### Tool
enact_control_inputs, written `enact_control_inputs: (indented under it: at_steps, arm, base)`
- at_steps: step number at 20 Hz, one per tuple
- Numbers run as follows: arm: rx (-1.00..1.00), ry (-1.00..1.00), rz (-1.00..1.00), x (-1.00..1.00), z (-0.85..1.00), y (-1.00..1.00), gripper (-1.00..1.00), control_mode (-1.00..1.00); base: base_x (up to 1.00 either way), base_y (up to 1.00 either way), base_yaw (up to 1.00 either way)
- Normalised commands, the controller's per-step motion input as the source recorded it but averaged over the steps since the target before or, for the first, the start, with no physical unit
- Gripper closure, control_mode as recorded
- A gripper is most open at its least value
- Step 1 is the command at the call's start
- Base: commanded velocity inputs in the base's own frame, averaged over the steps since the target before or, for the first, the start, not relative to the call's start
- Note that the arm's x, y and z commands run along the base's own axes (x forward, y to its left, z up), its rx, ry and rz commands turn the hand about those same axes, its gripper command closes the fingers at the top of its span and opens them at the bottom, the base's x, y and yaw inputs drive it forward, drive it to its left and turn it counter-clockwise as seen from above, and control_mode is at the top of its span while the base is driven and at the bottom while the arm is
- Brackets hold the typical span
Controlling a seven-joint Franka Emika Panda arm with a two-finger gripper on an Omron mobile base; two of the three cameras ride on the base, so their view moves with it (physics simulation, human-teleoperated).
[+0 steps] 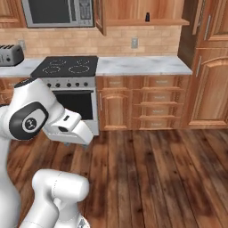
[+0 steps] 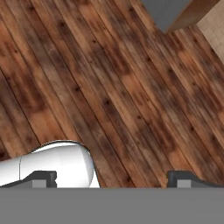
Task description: Move the oil and vinegar bottle and shaker from the cabinet to the dining counter.
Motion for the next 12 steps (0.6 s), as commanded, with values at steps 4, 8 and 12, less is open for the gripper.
enact_control_inputs:
  at_steps: [4,8,12]
  arm:
    - [0.0,0.0,0.0,0.0,0.0,0.0,-1.0,1.0]
    - [0.0,0.0,0.0,0.0,0.0,0.0,-1.0,1.0]
    - [0.0,0.0,0.0,0.0,0.0,0.0,-1.0,1.0]
  base:
    - [0.73,-0.4,0.16]
    - [0.74,-0.4,0.15]
    - [0.71,-0.43,0.11]
